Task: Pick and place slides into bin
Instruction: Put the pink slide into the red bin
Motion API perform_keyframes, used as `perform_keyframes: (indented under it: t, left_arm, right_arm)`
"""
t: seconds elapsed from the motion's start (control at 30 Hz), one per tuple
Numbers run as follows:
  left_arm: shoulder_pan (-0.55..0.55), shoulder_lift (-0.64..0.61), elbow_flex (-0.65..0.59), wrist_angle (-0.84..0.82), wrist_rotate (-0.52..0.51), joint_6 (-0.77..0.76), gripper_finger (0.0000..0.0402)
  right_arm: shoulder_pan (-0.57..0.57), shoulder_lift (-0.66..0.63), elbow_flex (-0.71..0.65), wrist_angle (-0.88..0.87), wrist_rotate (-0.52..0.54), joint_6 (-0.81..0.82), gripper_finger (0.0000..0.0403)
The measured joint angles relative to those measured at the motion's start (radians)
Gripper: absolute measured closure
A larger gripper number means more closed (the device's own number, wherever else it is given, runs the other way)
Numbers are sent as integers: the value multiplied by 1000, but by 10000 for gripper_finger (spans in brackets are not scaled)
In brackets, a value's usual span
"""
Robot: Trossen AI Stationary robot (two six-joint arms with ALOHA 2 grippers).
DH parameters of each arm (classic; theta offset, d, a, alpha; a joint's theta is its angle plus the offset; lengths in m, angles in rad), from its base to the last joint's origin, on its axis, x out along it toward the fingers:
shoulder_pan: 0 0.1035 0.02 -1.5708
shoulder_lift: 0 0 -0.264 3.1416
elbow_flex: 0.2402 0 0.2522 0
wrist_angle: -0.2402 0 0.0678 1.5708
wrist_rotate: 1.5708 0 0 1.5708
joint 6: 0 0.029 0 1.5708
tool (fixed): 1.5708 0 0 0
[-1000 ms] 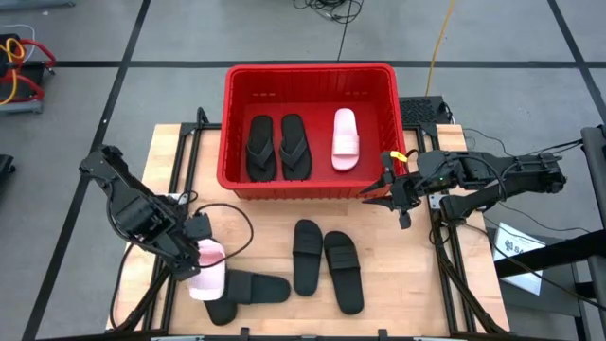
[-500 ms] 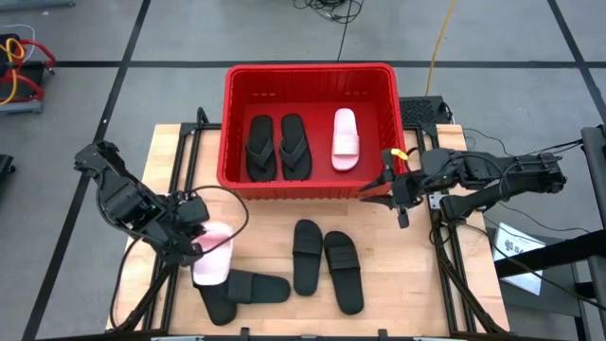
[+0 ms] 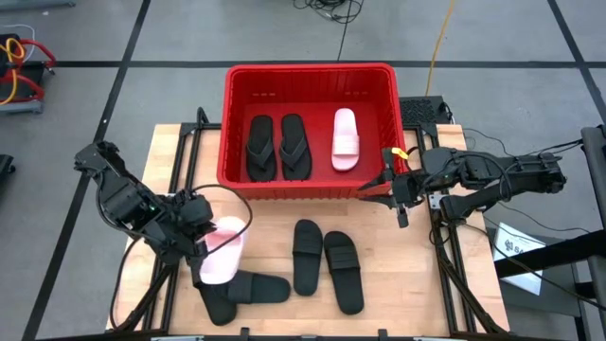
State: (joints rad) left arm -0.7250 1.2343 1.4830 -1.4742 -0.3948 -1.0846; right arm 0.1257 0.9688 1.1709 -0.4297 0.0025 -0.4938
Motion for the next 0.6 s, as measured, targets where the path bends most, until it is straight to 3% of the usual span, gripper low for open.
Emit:
perform_keyframes:
  t: [0.23,0.6]
  left_arm:
    - [0,0,0,128,-63,64,401]
    - [35,0,0,278,-212,292,401]
  right_arm:
    - [0,0,0,0,0,2,314]
    - [0,0,0,0,0,-18,314]
